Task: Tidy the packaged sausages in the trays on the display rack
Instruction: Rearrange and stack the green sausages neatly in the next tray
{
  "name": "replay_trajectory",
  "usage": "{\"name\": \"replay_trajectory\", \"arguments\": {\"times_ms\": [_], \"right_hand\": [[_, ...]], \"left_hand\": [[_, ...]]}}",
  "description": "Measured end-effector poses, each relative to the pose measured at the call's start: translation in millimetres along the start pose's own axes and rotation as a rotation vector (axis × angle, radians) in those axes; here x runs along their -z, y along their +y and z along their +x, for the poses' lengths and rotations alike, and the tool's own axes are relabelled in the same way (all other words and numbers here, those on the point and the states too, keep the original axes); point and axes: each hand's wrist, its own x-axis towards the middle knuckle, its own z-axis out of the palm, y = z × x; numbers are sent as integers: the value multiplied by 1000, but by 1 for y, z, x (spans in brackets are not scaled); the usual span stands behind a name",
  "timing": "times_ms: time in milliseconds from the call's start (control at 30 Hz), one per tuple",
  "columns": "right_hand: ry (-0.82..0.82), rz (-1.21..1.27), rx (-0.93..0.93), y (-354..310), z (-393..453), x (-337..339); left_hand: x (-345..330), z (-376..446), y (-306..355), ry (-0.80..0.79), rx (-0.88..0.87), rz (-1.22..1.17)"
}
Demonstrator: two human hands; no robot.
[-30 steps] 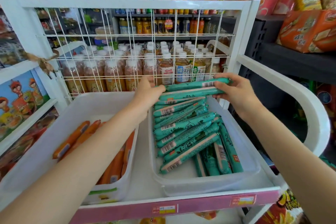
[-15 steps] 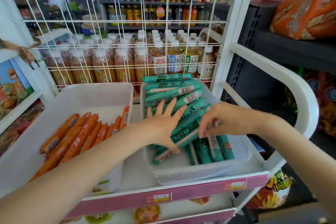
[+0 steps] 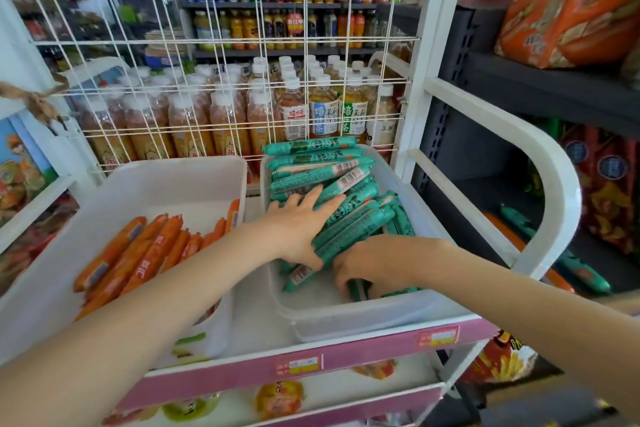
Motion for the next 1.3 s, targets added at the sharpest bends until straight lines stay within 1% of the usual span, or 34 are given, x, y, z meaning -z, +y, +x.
{"name": "replay_trajectory", "arguments": {"times_ms": [100,200,300,400,467,567,633,667,767,833,900,967,1033,1133,1233,1300], "right_hand": [[147,155,-9,7,-10,4],[236,275,-12,12,-20,3],[358,410,10,12,-28,2],[486,625,19,10,-40,15],[609,802,36,10,-47,26],[833,1114,-25,11,-56,38],[928,1286,-71,15,-59,40],[955,1324,-98,16,-59,42],[1002,1305,-179,19,-57,44],[1040,1315,-214,21,-55,45],[1070,1329,-224,21,-53,46],[1082,1324,-220,21,-52,45],[1103,1285,-212,19,-50,47],[1150,1153,-186,18,-51,52],[1137,999,-116,18,-58,58],[1135,888,-83,19,-61,60]], "left_hand": [[2,-2,-6,24,-21,-31],[4,-2,-9,41,-29,-41],[3,0,-10,53,-26,-25],[3,-1,-9,65,-24,-30],[2,-3,-7,78,-24,-24],[-1,-5,-3,74,-20,1],[-1,-6,-3,80,-39,-26],[1,-7,-4,97,-58,-62],[8,-9,-7,225,-144,-255],[16,-11,-7,306,-184,-494],[24,-14,-2,337,-228,-738],[30,-16,5,347,-260,-887],[30,-13,11,389,-257,-935],[28,-8,15,464,-245,-984],[30,-9,13,484,-282,-1048],[32,-11,10,482,-308,-1050]]}}
